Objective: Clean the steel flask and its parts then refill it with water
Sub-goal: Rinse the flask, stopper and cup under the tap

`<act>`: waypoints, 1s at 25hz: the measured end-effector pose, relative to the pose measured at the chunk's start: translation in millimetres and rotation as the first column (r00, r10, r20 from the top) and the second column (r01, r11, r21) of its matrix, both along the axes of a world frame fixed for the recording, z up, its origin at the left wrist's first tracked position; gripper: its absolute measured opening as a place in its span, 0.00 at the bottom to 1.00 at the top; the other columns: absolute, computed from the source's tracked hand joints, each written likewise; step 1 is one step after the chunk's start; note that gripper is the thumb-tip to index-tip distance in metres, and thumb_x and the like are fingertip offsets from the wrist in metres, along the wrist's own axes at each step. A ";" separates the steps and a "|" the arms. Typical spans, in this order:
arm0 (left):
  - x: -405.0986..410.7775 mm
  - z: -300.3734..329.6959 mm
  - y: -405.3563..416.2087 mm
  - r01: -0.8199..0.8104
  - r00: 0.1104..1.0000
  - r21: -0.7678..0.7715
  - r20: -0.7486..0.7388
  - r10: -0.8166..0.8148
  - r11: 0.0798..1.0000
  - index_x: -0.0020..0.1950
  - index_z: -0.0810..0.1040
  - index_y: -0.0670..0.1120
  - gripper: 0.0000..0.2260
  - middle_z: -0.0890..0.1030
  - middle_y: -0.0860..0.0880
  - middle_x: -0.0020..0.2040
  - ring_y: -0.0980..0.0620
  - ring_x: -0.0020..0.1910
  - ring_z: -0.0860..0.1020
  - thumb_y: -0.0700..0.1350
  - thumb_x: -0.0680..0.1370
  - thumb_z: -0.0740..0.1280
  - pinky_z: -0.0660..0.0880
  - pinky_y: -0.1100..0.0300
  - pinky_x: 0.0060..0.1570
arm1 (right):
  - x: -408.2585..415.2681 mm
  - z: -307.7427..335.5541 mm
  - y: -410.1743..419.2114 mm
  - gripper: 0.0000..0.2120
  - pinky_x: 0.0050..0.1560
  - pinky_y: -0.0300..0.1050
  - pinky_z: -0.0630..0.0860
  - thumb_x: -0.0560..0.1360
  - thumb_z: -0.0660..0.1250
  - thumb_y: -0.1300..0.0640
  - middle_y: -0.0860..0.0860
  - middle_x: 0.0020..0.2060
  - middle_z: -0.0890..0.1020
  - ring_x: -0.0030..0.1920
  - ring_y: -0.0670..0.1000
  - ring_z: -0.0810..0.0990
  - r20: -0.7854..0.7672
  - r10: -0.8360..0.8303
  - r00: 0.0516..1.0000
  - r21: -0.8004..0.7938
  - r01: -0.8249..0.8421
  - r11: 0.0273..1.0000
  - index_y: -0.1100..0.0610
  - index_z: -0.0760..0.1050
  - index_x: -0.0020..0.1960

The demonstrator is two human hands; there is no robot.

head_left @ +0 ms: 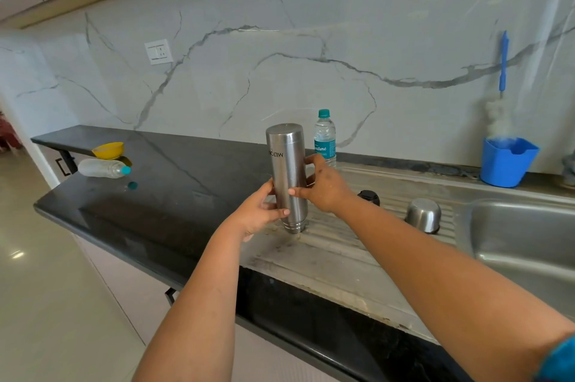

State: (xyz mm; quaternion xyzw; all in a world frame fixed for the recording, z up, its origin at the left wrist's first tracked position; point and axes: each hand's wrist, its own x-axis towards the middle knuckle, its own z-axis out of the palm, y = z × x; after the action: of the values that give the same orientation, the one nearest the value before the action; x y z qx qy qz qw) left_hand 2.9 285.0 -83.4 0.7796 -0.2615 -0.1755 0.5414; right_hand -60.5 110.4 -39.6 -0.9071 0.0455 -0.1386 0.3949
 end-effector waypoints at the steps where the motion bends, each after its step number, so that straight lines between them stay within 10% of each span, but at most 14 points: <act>1: -1.2 0.4 -0.6 0.000 1.000 -0.009 0.004 0.000 1.000 0.79 0.58 0.56 0.37 0.73 0.50 0.70 0.50 0.63 0.78 0.35 0.76 0.71 0.74 0.47 0.66 | -0.3 -0.1 -0.1 0.34 0.50 0.45 0.74 0.70 0.75 0.50 0.56 0.55 0.80 0.52 0.54 0.80 -0.009 -0.005 1.000 0.017 0.005 1.000 0.53 0.61 0.69; 14: -17.8 3.7 -0.9 -0.121 0.993 -0.061 0.002 0.121 0.991 0.78 0.61 0.51 0.39 0.70 0.49 0.72 0.48 0.67 0.74 0.35 0.72 0.76 0.74 0.47 0.65 | -12.5 -4.2 -1.5 0.29 0.53 0.47 0.76 0.73 0.72 0.49 0.53 0.57 0.78 0.55 0.53 0.78 -0.036 -0.009 0.999 0.135 0.014 0.991 0.52 0.63 0.68; 18: -48.6 4.0 -2.6 -0.418 0.887 -0.162 0.139 0.440 0.894 0.73 0.66 0.52 0.33 0.68 0.56 0.67 0.55 0.63 0.73 0.43 0.73 0.76 0.74 0.56 0.61 | -28.2 -8.4 -26.0 0.22 0.43 0.39 0.73 0.74 0.71 0.50 0.48 0.53 0.76 0.53 0.50 0.77 -0.061 -0.024 0.998 0.176 0.035 0.984 0.50 0.67 0.64; 21: -82.3 -6.7 -16.5 -0.542 0.790 -0.211 0.201 0.579 0.813 0.56 0.72 0.52 0.13 0.75 0.53 0.56 0.58 0.50 0.76 0.46 0.76 0.73 0.74 0.64 0.48 | -42.0 -18.0 -65.1 0.13 0.47 0.39 0.71 0.75 0.71 0.53 0.49 0.50 0.77 0.50 0.49 0.76 -0.058 -0.113 0.992 0.025 0.115 0.993 0.52 0.74 0.58; 25: -102.9 -14.4 -45.0 -0.321 0.939 -0.047 0.117 0.324 0.946 0.54 0.76 0.51 0.06 0.79 0.53 0.50 0.55 0.51 0.78 0.46 0.78 0.70 0.72 0.65 0.45 | -39.3 -25.3 -109.7 0.24 0.62 0.49 0.71 0.75 0.70 0.57 0.56 0.63 0.72 0.62 0.56 0.72 -0.175 -0.171 0.970 -0.506 0.060 0.860 0.53 0.68 0.69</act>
State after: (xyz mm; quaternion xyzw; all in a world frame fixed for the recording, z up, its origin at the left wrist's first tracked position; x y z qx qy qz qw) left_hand -100.0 240.0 -97.9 0.8138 -0.1656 -0.0325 0.5561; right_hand -99.8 0.7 -64.9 -0.9831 0.1050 -0.0710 0.1318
